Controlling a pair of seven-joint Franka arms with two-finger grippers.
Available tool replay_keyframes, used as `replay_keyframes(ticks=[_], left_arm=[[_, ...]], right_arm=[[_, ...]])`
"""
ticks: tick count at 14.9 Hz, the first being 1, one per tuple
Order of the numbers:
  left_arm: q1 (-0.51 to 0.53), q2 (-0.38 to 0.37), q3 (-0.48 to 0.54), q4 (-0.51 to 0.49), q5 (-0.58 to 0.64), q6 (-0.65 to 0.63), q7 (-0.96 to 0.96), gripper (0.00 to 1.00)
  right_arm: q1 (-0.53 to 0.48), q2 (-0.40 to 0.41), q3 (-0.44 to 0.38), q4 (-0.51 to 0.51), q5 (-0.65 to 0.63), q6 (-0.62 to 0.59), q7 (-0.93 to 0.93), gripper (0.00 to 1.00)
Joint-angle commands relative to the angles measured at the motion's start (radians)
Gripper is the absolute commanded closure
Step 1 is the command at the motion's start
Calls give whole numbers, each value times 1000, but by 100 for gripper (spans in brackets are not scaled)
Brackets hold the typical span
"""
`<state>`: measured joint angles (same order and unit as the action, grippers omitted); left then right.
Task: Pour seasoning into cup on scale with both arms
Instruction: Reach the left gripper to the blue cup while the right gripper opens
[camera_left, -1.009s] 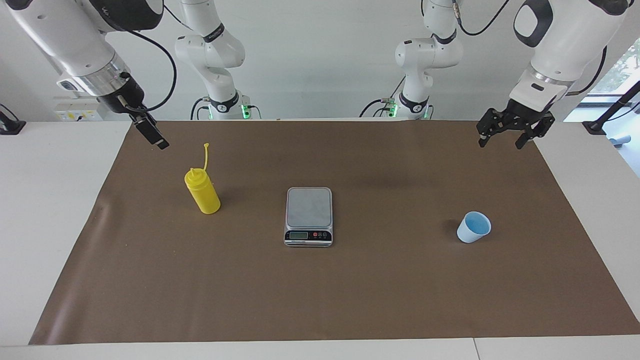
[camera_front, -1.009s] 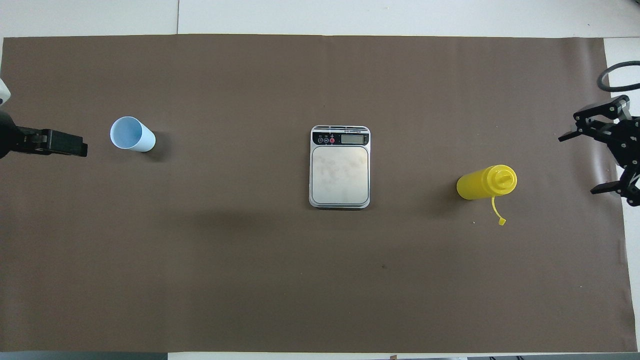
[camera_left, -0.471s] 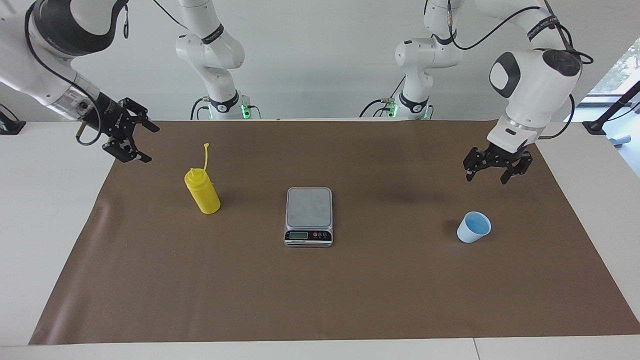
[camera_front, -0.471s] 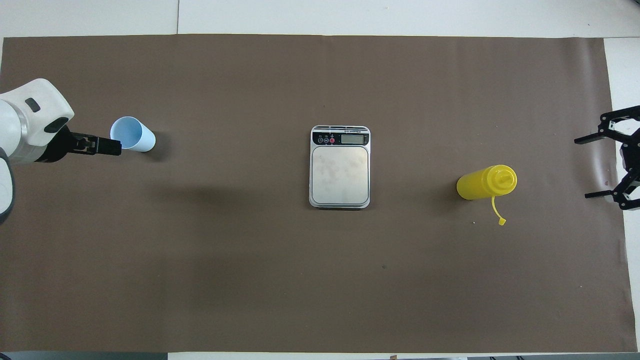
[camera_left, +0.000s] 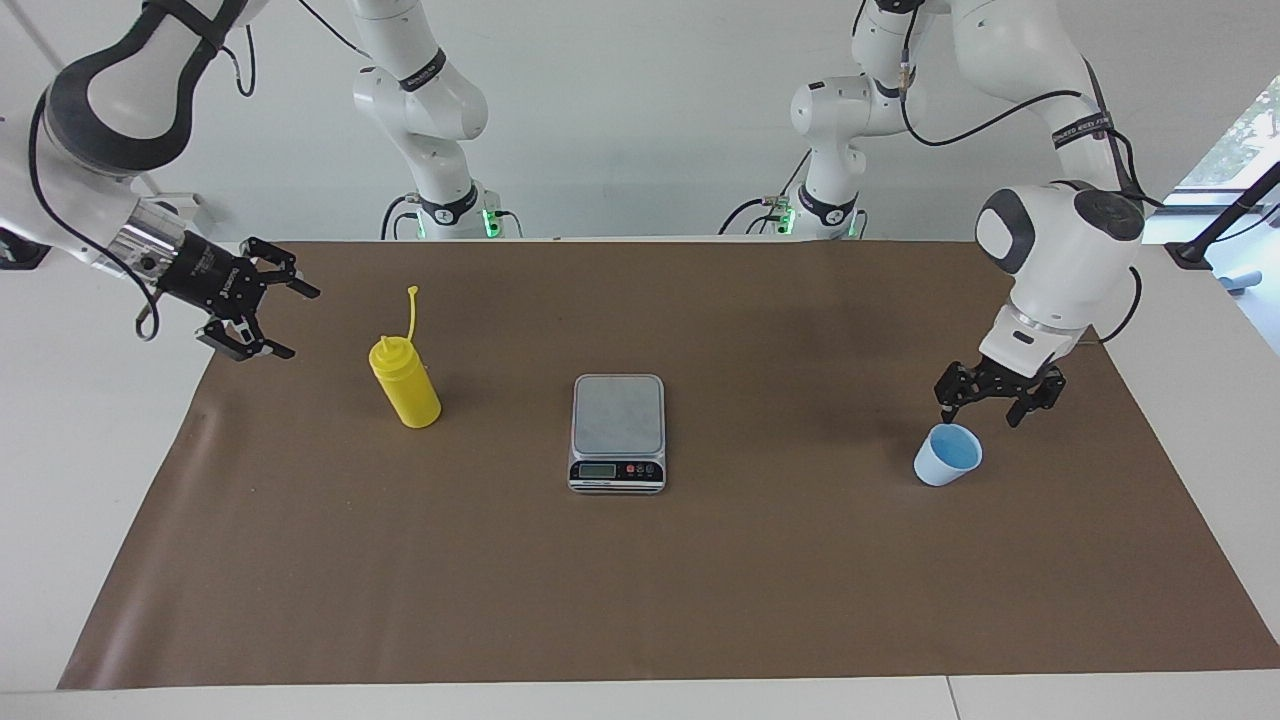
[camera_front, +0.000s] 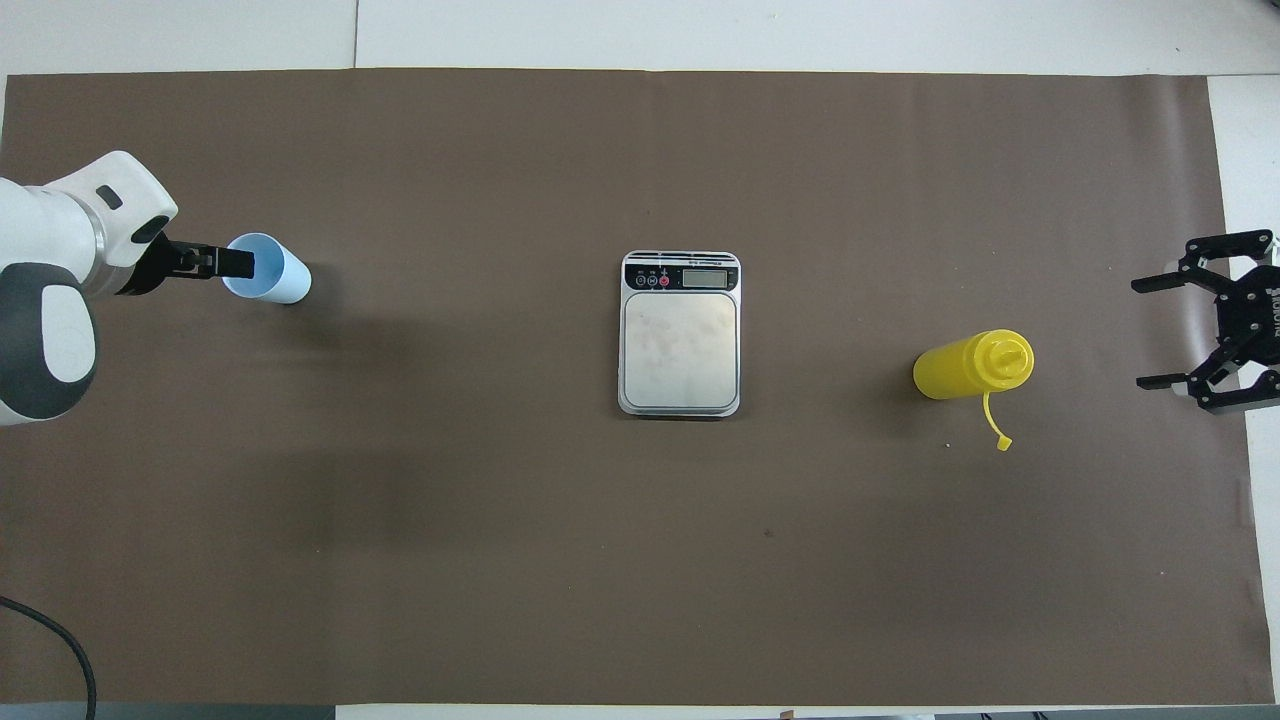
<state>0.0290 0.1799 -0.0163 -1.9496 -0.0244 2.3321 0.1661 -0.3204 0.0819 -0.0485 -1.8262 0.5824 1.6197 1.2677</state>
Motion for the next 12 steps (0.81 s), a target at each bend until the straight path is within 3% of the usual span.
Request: replay_keyframes(ticks=[1, 8, 9, 10, 11, 12], left_arm=[[29, 38, -4, 30, 3, 21, 1, 0], [14, 101, -7, 8, 1, 38, -57, 1], [14, 102, -7, 11, 0, 38, -62, 20], [16, 102, -7, 15, -9, 30, -71, 83], [20, 102, -7, 11, -38, 39, -95, 100], [20, 102, -7, 11, -51, 35, -100, 100]], right_arm=[[-20, -8, 9, -61, 43, 34, -120, 0], [-78, 34, 9, -136, 160, 46, -333, 0], [-91, 50, 9, -139, 171, 43, -344, 0], [-101, 80, 9, -133, 180, 39, -375, 0], [-108, 129, 10, -121, 200, 31, -407, 0], [-109, 153, 9, -113, 212, 26, -424, 0]])
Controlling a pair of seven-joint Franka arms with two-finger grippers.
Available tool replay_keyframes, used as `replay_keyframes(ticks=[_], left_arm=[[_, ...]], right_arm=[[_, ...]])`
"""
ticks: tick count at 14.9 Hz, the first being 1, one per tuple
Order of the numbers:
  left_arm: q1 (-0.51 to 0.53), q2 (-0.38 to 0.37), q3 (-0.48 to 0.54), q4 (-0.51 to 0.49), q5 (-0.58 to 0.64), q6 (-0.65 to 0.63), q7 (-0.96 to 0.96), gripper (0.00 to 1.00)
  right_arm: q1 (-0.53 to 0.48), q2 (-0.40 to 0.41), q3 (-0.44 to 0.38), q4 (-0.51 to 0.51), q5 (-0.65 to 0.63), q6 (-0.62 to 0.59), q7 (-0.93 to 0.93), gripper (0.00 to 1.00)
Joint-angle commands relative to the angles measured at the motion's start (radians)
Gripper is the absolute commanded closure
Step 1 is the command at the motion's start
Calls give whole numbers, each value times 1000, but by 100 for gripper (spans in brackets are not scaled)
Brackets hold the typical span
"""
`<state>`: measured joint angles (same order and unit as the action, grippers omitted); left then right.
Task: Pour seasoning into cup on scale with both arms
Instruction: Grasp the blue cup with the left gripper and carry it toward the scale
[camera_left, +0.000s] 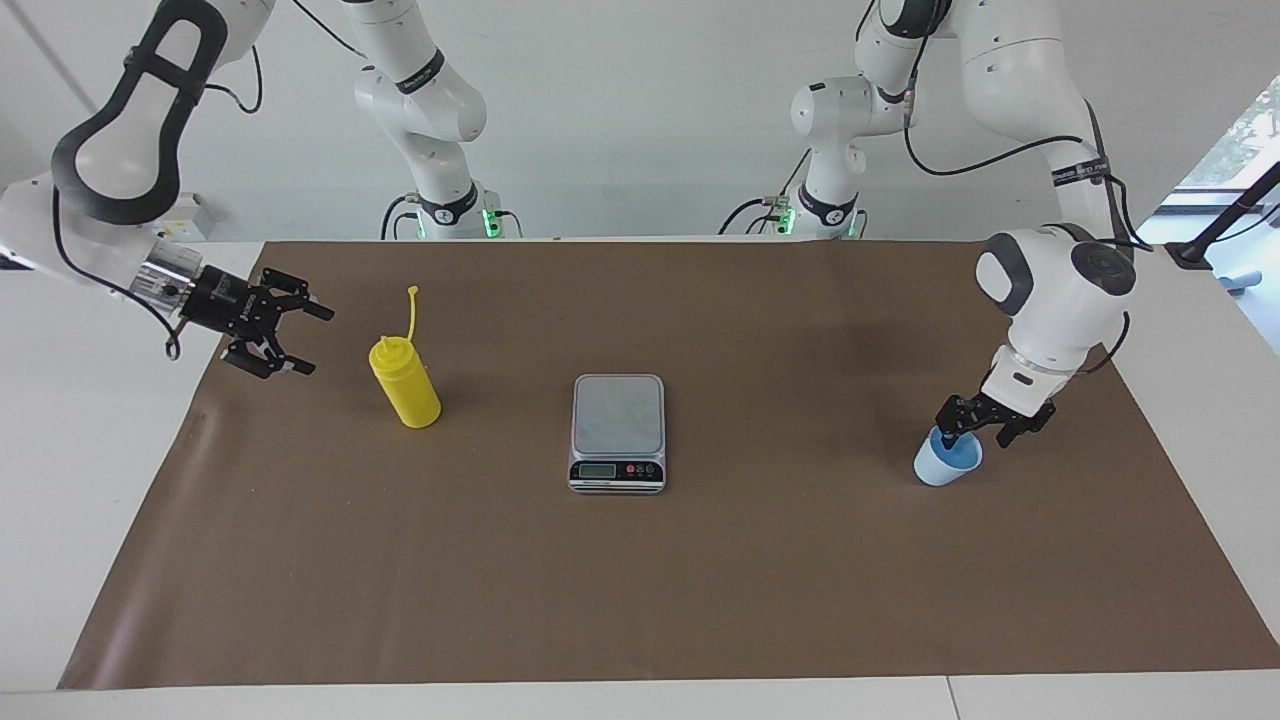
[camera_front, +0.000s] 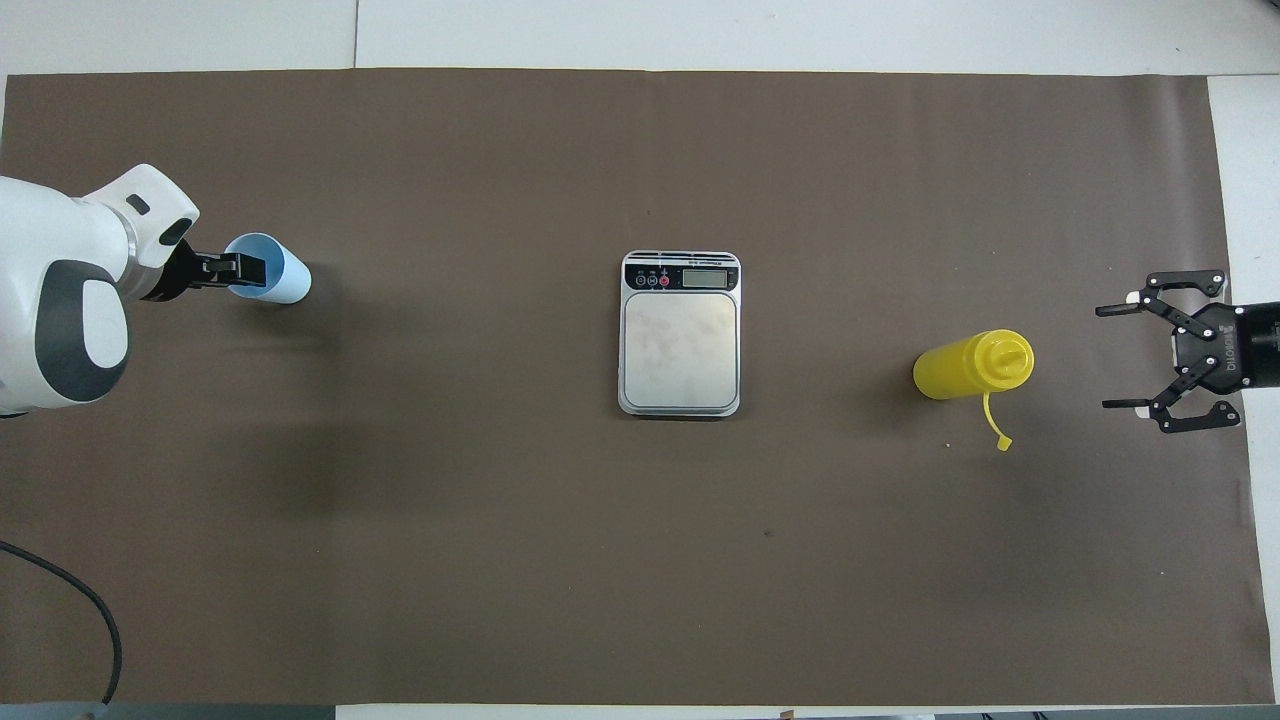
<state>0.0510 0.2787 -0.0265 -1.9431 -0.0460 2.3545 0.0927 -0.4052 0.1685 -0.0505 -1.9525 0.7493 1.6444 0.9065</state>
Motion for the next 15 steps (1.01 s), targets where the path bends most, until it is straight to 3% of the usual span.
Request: replay_keyframes(ticks=[1, 5, 9, 11, 15], left_arm=[[-2, 4, 4, 4, -29, 12, -27, 100], [-14, -18, 2, -2, -29, -15, -36, 100], [-85, -117, 0, 0, -29, -141, -143, 100], [-176, -153, 2, 3, -26, -193, -253, 100], [-368, -154, 2, -1, -20, -176, -540, 100]], right_arm=[[-24, 83, 12, 17, 51, 3, -73, 0], [-24, 132, 12, 6, 133, -1, -152, 0], [-17, 175, 12, -12, 165, 0, -221, 0], [-10, 178, 12, -26, 183, 0, -221, 0], [-6, 170, 14, -58, 203, 2, -247, 0]])
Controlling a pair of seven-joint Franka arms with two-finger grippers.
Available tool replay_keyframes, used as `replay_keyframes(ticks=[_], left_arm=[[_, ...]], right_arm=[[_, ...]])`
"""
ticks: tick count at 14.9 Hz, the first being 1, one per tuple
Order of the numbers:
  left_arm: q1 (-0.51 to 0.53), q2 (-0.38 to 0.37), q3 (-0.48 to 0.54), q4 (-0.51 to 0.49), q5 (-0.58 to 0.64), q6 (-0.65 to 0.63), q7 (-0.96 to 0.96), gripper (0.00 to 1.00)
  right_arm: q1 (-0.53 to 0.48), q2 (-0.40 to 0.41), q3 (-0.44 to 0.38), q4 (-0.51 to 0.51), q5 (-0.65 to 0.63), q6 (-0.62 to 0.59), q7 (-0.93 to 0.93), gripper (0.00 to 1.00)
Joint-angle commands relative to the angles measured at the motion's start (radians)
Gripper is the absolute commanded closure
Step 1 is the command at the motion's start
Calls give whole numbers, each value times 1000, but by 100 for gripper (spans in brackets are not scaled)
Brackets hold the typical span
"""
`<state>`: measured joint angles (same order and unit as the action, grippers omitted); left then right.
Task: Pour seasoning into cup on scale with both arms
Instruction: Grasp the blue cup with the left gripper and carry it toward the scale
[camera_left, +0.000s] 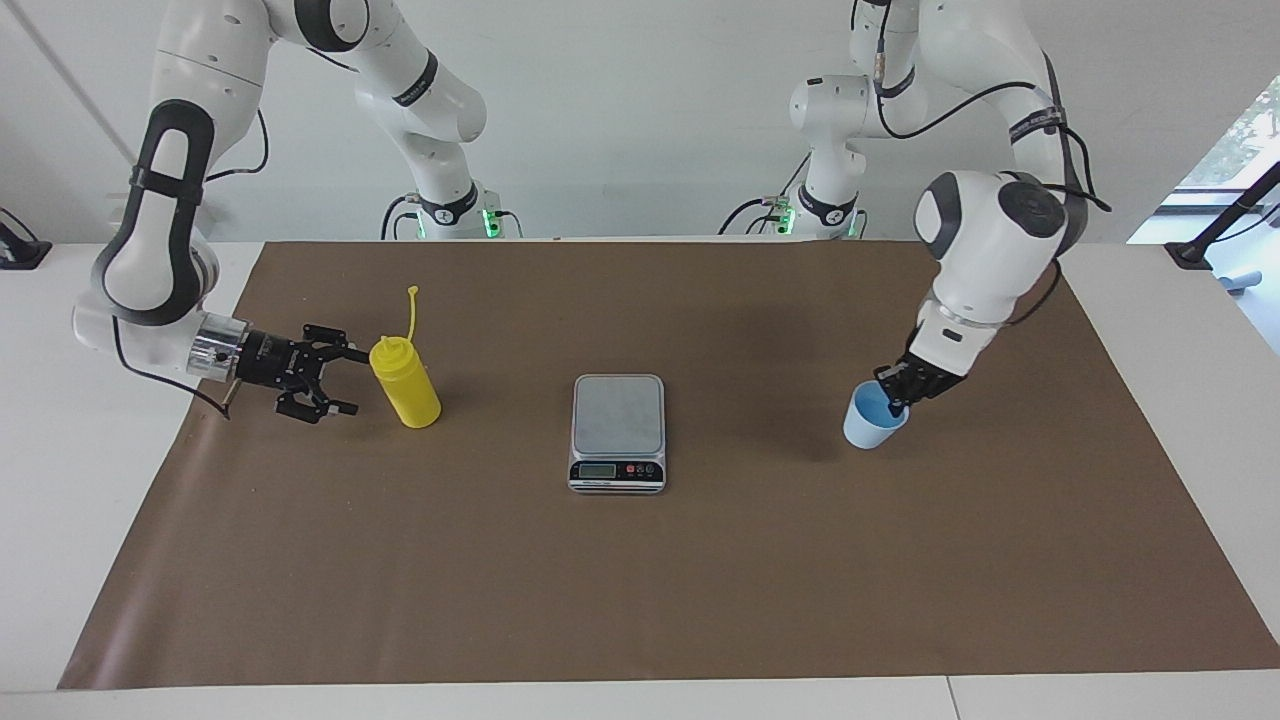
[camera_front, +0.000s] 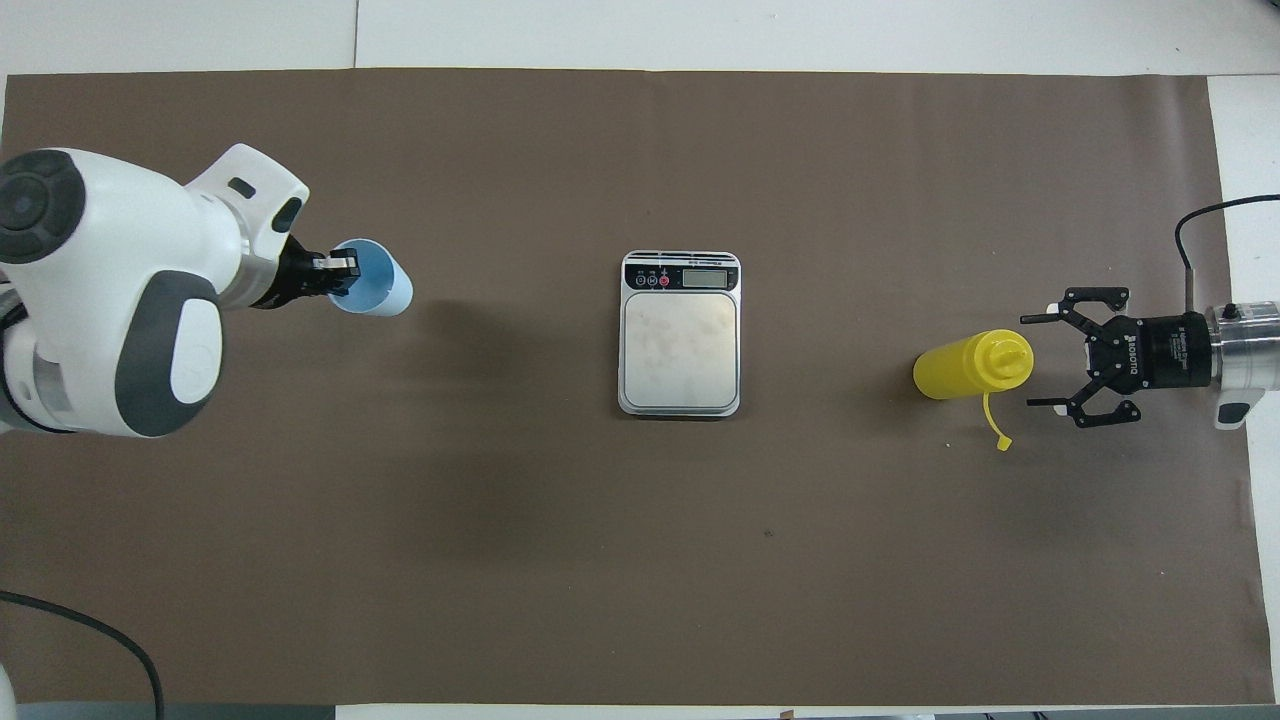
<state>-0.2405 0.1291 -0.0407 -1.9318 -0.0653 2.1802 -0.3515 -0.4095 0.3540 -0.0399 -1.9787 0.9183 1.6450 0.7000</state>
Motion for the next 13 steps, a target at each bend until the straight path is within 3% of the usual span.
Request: replay_keyframes(ticks=[1, 4, 7, 13], left_arm=[[-124, 0, 16, -4, 18, -2, -159, 100], [-273, 15, 15, 11, 94, 35, -427, 100], [-345, 43, 13, 86, 96, 23, -542, 100], [-463, 260, 15, 315, 99, -14, -714, 100]], right_arm=[[0, -18, 3, -48, 48, 1, -57, 0], [2, -21, 8, -63, 51, 7, -71, 0], [35, -21, 6, -65, 51, 18, -71, 0], [40, -23, 8, -66, 51, 18, -70, 0]])
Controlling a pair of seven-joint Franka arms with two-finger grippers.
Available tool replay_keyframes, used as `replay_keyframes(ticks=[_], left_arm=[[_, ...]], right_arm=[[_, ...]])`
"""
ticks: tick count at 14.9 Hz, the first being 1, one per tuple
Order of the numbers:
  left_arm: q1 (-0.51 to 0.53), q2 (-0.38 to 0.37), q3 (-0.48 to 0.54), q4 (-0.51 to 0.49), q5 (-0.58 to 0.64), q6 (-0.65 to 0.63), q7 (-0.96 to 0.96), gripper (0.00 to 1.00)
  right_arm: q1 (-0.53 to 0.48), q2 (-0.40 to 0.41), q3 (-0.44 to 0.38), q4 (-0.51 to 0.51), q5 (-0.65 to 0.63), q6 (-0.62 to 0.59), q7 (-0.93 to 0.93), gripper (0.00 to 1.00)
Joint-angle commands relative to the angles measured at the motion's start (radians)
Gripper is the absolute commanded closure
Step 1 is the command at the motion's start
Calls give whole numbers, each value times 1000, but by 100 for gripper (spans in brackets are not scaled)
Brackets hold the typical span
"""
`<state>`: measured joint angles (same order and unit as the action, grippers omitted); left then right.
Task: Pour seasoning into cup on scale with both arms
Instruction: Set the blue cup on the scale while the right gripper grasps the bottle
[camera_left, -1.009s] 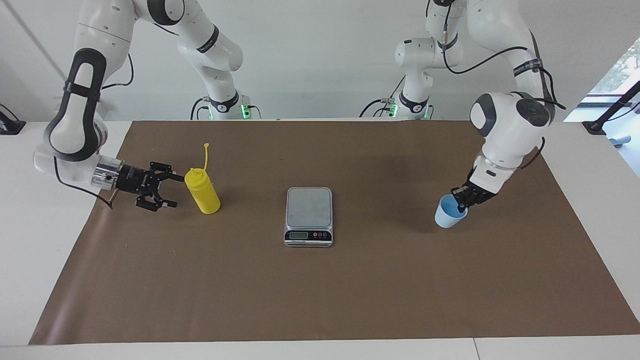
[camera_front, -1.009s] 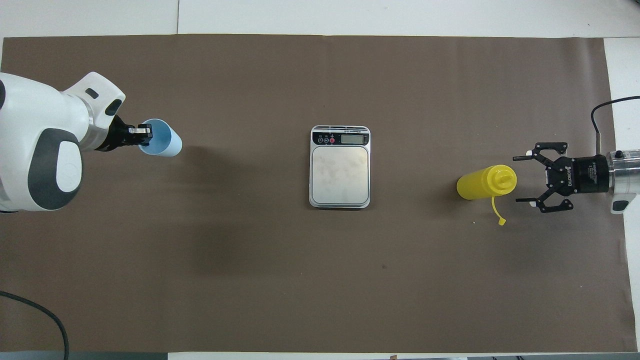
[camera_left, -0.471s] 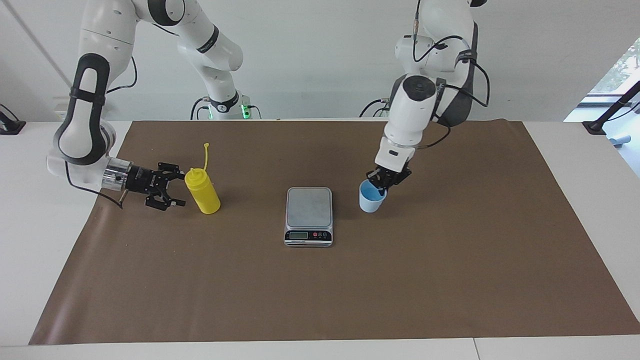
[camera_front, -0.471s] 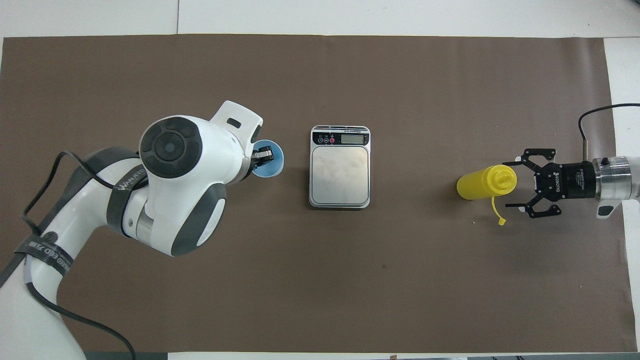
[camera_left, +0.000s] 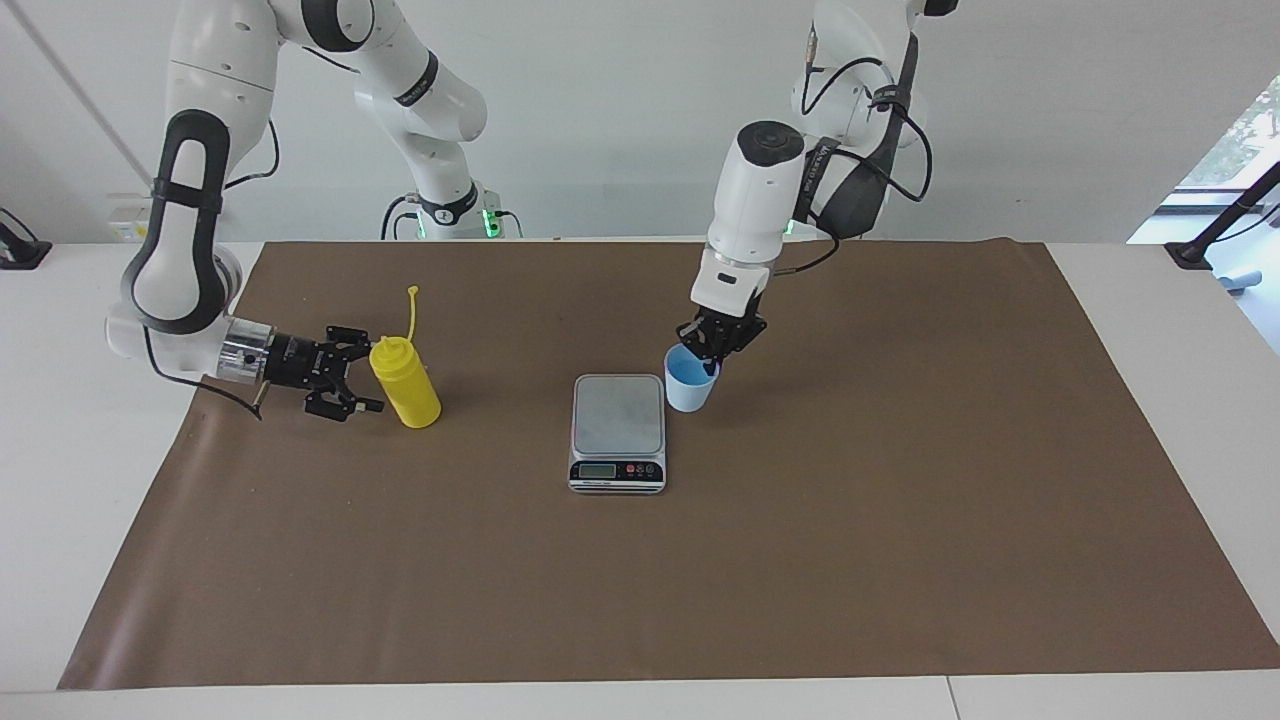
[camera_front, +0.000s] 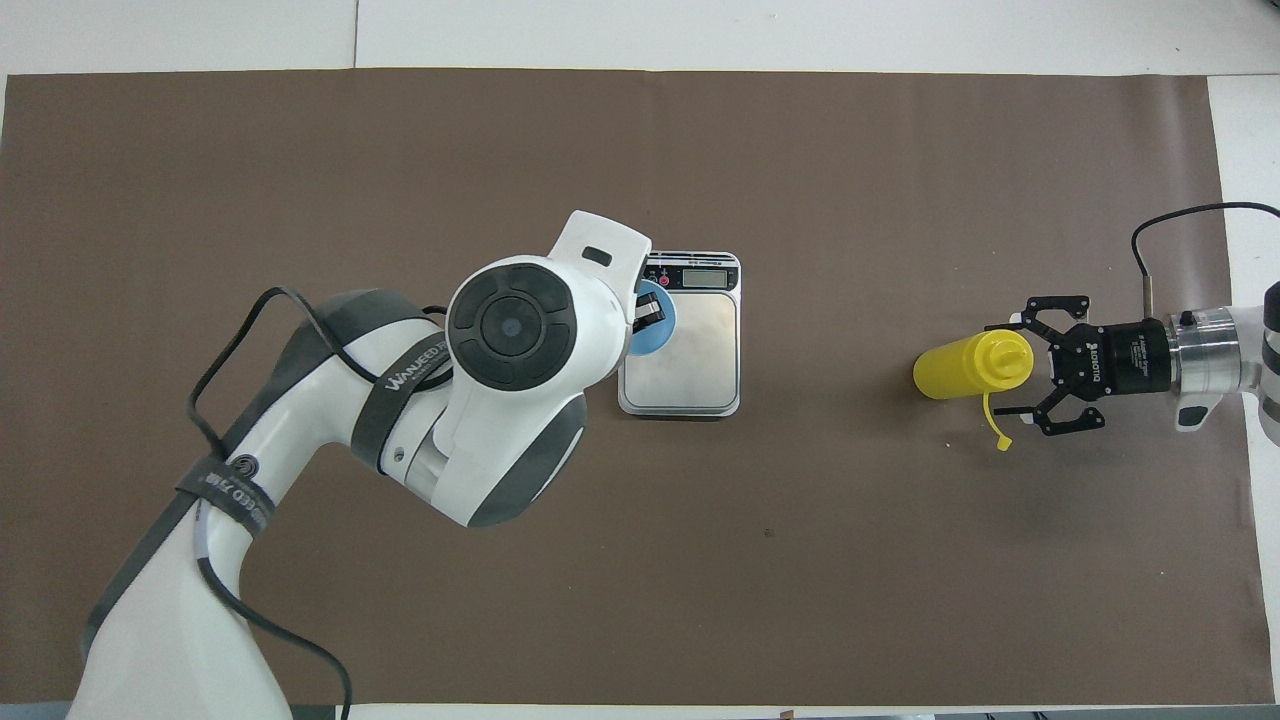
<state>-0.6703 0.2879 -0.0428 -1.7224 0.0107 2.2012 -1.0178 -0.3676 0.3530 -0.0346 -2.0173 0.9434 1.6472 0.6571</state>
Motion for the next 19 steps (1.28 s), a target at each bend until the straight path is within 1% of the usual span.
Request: replay_keyframes(ticks=[1, 3, 7, 8, 9, 10, 12, 14, 16, 17, 19], left_arm=[[-40, 114, 17, 109, 23, -35, -48, 100], [-40, 122, 15, 96, 61, -22, -48, 100], [-38, 125, 14, 89, 66, -20, -45, 100], [-37, 125, 12, 89, 64, -6, -44, 62], [-40, 125, 12, 80, 66, 17, -35, 1], [-41, 123, 12, 63, 64, 38, -35, 0], [-41, 108, 11, 61, 64, 48, -33, 0], [-40, 58, 11, 58, 63, 31, -35, 0], [-37, 11, 12, 50, 63, -21, -33, 0], [-32, -13, 12, 35, 63, -58, -27, 0], [-3, -70, 15, -29, 61, -74, 46, 0]], right_arm=[[12, -22, 2, -29, 26, 14, -27, 0], [19, -22, 2, -29, 26, 17, -25, 0], [35, -22, 2, -40, 28, 31, -25, 0], [36, -23, 2, -40, 26, 36, -25, 0], [38, -25, 2, -41, 28, 37, -25, 0], [38, -26, 2, -43, 26, 39, -25, 0], [38, -26, 2, -43, 28, 39, -25, 0], [38, -25, 2, -43, 28, 40, -25, 0], [44, -25, 2, -43, 40, 42, -22, 0], [52, -25, 2, -43, 46, 42, -22, 0], [53, -25, 2, -43, 48, 43, -22, 0]])
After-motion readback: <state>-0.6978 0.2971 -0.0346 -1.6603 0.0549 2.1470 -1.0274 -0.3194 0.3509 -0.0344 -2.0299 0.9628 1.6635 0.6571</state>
